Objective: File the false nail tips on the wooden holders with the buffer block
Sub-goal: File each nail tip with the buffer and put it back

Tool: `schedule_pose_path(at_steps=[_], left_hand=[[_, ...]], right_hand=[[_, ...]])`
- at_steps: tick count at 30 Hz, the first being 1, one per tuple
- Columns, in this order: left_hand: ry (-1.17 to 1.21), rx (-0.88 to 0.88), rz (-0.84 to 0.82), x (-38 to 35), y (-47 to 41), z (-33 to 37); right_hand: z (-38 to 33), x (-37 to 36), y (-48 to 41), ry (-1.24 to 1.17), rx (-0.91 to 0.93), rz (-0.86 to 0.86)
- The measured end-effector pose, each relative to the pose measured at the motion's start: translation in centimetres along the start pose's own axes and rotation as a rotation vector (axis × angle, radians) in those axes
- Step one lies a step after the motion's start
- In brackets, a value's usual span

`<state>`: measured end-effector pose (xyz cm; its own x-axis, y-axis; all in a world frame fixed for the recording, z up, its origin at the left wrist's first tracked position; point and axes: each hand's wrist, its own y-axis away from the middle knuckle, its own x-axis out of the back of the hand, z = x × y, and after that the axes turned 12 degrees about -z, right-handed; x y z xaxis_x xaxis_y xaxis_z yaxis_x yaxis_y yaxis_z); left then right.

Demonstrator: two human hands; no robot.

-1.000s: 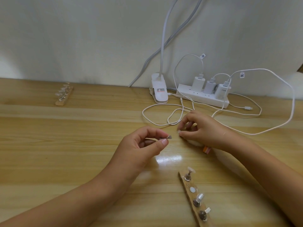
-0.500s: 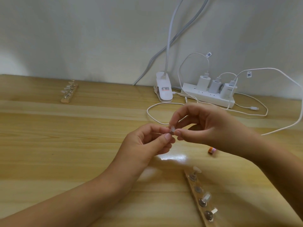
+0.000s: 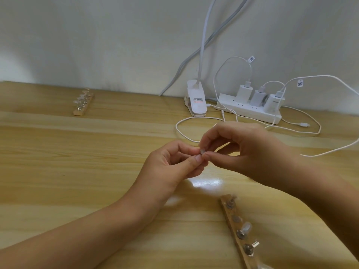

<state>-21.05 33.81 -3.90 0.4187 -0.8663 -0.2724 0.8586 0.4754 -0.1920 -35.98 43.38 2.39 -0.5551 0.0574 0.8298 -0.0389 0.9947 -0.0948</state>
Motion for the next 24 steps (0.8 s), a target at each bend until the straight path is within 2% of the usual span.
schedule_pose_path(at_steps=[7,11,13,14,16,18,24], left_hand=[[0.035,0.020,-0.016,-0.3,-0.1,0.2],[0.013,0.034,-0.063,-0.4,0.2,0.3],[0.008,0.034,-0.069,-0.3,0.2,0.3],[0.002,0.035,-0.070,-0.3,0.2,0.3],[-0.008,0.034,-0.079,-0.3,0.1,0.2],[-0.034,0.022,-0.069,-0.3,0.1,0.2],[-0.091,0.015,-0.044,-0.2,0.0,0.0]], right_hand=[[-0.6,1.0,0.3,0.049,-0.026,-0.040],[0.1,4.9,2.2,-0.020,-0.017,0.108],[1.4,5.6,3.3,0.056,-0.124,0.145],[2.3,5.4,3.8,0.136,-0.227,0.110],[4.0,4.4,4.8,0.312,-0.449,-0.045],[5.0,3.4,5.7,0.338,-0.578,-0.155],[6.0,2.5,5.7,0.205,-0.538,-0.119]])
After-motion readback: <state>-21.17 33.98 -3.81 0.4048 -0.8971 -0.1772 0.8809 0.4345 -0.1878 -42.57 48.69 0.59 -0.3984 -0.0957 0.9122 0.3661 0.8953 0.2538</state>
